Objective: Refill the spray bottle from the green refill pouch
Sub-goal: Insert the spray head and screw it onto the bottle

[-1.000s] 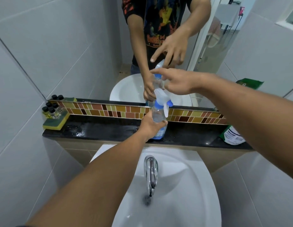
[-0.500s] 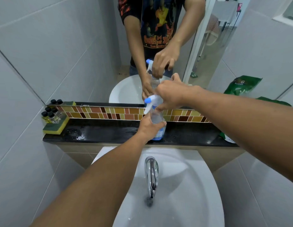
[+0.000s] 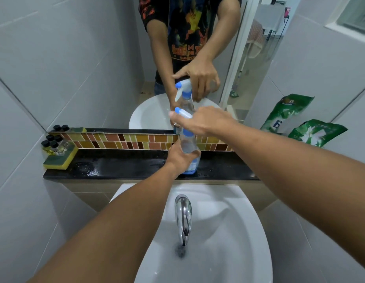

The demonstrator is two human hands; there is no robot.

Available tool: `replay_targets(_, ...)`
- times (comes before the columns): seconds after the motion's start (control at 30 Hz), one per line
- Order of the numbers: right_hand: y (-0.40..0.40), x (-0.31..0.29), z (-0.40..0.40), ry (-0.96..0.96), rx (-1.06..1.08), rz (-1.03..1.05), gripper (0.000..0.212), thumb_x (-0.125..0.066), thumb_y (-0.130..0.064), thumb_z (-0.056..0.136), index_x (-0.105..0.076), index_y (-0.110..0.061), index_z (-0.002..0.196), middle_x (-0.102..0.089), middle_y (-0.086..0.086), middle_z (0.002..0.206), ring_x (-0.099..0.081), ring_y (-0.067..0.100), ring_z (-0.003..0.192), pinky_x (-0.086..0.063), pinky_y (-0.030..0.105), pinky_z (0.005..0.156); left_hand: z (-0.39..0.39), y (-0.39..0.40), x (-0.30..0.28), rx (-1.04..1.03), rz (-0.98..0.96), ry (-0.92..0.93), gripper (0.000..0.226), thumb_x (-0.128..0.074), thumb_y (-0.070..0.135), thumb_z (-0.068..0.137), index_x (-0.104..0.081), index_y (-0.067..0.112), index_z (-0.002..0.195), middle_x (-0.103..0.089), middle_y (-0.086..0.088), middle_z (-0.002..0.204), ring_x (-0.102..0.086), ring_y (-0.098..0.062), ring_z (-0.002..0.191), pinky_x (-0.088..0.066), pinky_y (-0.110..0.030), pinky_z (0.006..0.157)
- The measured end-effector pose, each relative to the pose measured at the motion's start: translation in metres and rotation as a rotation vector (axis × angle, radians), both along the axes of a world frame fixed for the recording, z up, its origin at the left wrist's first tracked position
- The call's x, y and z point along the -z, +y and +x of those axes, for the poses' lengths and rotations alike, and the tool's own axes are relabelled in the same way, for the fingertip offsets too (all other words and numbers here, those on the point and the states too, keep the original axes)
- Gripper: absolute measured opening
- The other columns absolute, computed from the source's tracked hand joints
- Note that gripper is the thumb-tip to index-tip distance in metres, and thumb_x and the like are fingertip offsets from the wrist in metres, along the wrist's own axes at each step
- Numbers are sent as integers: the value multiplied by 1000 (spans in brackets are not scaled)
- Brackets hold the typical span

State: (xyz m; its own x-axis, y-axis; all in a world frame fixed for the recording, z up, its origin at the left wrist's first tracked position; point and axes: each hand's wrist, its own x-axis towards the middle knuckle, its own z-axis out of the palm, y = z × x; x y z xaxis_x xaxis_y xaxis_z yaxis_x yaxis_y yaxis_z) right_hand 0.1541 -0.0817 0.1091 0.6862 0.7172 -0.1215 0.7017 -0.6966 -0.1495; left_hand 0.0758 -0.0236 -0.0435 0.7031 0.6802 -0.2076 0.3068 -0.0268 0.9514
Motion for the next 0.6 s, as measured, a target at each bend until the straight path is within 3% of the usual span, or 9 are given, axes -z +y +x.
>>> replay_targets(0.03, -3, -6, 4, 73, 2, 98, 117, -8, -103, 65, -68, -16, 116, -67, 13, 124, -62, 33, 102, -44, 45, 82, 0, 0, 1, 8, -2, 1, 54, -85, 27, 83, -52, 27, 126, -65, 2, 122, -58, -19, 114, -46, -41, 101)
replay_targets(0.07, -7, -12, 9, 106, -17, 206, 110, -8, -97, 74, -66, -18, 126, -65, 14, 130, -62, 33, 106, -44, 44, 82, 0, 1, 1, 16, -3, 10, 54, -85, 28, 83, -51, 28, 126, -65, 3, 120, -59, -20, 114, -47, -42, 101)
replay_targets(0.13, -14, -22, 19, 81, -176, 353, 73, -25, -70, 88, -59, -23, 132, -64, 11, 131, -62, 27, 104, -48, 42, 81, 0, 1, 2, 27, 8, 30, 56, -84, 31, 84, -49, 31, 128, -61, 7, 116, -57, -18, 113, -46, -38, 93)
replay_targets(0.2, -23, -28, 29, -121, -521, 237, 61, -46, -43, 86, -44, -31, 146, -50, 8, 148, -53, 29, 123, -48, 48, 93, 0, 1, 1, 32, 21, 31, 57, -83, 32, 85, -48, 31, 130, -59, 7, 118, -56, -19, 114, -43, -35, 90)
replay_targets(0.27, -27, -31, 32, -440, -800, -38, 76, -68, -18, 83, -38, -41, 149, -27, 10, 163, -34, 36, 141, -39, 56, 104, 0, 1, 1, 29, 26, 26, 57, -83, 33, 84, -49, 31, 129, -60, 5, 119, -57, -20, 114, -43, -35, 90)
replay_targets(0.33, -26, -30, 28, -605, -913, -205, 74, -78, -23, 84, -44, -46, 145, -13, 9, 169, -16, 38, 151, -25, 61, 114, -1, 0, 0, 26, 19, 29, 57, -83, 33, 84, -51, 29, 132, -62, 4, 122, -59, -21, 114, -44, -35, 89)
replay_targets(0.4, -22, -27, 25, -646, -936, -219, 59, -76, -41, 87, -50, -47, 140, -19, 6, 168, -11, 35, 153, -15, 66, 115, -1, 0, -1, 22, 10, 19, 59, -83, 32, 84, -53, 27, 134, -64, 2, 123, -60, -21, 115, -44, -34, 88)
replay_targets(0.5, -13, -21, 22, -582, -891, -161, 41, -71, -50, 90, -63, -37, 128, -55, -1, 142, -33, 27, 143, -13, 70, 111, -2, -1, -1, 12, -37, 3, 57, -84, 29, 84, -55, 25, 133, -66, 0, 124, -61, -23, 116, -48, -38, 92)
replay_targets(0.6, -4, -14, 21, -507, -772, -113, 37, -65, -61, 89, -64, -25, 100, -63, 1, 105, -54, 26, 114, -21, 66, 105, -3, -2, -2, 11, -48, 5, 58, -84, 28, 84, -54, 26, 134, -66, -3, 126, -61, -24, 115, -52, -44, 98)
